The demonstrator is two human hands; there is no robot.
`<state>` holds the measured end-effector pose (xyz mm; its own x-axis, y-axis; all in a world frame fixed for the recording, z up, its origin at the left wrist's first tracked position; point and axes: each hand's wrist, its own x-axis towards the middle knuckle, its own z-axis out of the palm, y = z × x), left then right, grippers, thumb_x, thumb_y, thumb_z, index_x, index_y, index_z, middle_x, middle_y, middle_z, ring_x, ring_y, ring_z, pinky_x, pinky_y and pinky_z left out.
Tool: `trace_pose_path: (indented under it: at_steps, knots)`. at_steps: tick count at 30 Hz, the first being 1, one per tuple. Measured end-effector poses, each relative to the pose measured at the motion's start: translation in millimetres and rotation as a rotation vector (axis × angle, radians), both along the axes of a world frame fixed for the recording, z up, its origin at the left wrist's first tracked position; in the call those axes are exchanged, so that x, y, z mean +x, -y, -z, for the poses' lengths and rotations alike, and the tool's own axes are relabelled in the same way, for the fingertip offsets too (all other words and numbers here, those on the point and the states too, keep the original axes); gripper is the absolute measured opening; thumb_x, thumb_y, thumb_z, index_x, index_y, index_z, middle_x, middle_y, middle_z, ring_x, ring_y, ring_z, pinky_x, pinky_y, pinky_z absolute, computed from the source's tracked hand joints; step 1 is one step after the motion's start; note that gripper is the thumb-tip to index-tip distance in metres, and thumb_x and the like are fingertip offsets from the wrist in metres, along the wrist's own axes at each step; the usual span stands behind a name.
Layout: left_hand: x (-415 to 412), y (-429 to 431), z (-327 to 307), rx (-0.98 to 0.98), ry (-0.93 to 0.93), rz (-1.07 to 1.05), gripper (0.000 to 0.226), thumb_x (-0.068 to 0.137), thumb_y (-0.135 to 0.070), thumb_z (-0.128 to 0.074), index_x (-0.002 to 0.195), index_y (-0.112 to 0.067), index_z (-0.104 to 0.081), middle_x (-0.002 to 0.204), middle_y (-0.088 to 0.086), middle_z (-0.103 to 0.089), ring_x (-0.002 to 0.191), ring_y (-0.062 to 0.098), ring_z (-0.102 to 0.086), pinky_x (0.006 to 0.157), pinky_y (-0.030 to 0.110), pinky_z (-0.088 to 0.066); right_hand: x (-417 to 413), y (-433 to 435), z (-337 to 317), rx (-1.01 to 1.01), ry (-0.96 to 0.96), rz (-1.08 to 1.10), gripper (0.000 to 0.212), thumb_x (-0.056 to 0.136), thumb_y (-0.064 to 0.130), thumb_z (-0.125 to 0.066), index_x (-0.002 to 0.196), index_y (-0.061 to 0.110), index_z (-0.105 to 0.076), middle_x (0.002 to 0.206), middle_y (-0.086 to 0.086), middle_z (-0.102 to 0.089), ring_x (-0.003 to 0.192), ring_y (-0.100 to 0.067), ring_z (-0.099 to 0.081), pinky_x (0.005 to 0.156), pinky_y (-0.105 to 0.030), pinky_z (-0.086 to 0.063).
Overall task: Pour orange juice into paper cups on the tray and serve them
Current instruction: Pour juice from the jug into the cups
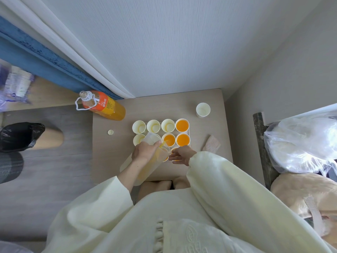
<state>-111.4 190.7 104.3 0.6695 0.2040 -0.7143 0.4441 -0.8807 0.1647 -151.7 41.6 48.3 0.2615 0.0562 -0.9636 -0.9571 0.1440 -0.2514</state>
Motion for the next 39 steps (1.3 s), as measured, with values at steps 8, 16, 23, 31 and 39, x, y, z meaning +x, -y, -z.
trace_pose_path:
  at_steps: [8, 16, 23, 31, 39]
  knots:
    - [0.3, -1.3, 0.6, -0.003, -0.004, -0.007, 0.056, 0.086, -0.065, -0.05, 0.093, -0.01, -0.059, 0.103, 0.01, -0.066, 0.091, 0.029, -0.058, 0.071, 0.03, -0.04, -0.3, 0.3, 1.4, -0.01, 0.005, -0.018, 0.009, 0.096, 0.008, -0.051, 0.1, 0.004, -0.058, 0.098, -0.013, -0.069, 0.089, -0.022, -0.067, 0.09, -0.038, -0.056]
    - [0.3, -0.5, 0.7, 0.004, 0.004, 0.008, 0.056, 0.087, -0.065, -0.05, 0.092, -0.01, -0.059, 0.101, 0.01, -0.066, 0.087, 0.028, -0.055, 0.071, 0.03, -0.04, -0.4, 1.2, 0.3, -0.013, 0.002, -0.026, 0.013, 0.097, 0.009, -0.049, 0.103, 0.003, -0.06, 0.109, -0.016, -0.07, 0.097, -0.024, -0.069, 0.09, -0.039, -0.056]
    - [-1.1, -1.6, 4.0, -0.006, -0.002, 0.0, 0.059, 0.085, -0.065, -0.051, 0.098, -0.009, -0.063, 0.1, 0.009, -0.066, 0.085, 0.027, -0.055, 0.071, 0.03, -0.041, -1.5, 1.5, 0.1, 0.009, 0.003, -0.042, 0.012, 0.096, 0.01, -0.05, 0.1, 0.007, -0.061, 0.101, -0.013, -0.071, 0.091, -0.021, -0.069, 0.084, -0.037, -0.058]
    - [-1.0, -2.6, 3.7, -0.001, -0.002, -0.003, 0.059, 0.084, -0.066, -0.052, 0.095, -0.01, -0.063, 0.096, 0.007, -0.064, 0.085, 0.027, -0.055, 0.071, 0.03, -0.041, -1.1, 0.7, -1.9, 0.016, 0.004, -0.043, 0.012, 0.096, 0.009, -0.051, 0.086, 0.009, -0.058, 0.099, -0.012, -0.07, 0.091, -0.022, -0.069, 0.085, -0.037, -0.057]
    - [-0.9, -3.3, 2.5, -0.011, 0.005, -0.003, 0.058, 0.085, -0.066, -0.052, 0.099, -0.011, -0.065, 0.096, 0.007, -0.065, 0.085, 0.026, -0.055, 0.071, 0.03, -0.04, -0.4, 2.0, -3.6, 0.036, 0.005, -0.044, 0.011, 0.095, 0.01, -0.054, 0.084, 0.01, -0.057, 0.108, -0.015, -0.07, 0.102, -0.025, -0.068, 0.09, -0.039, -0.055]
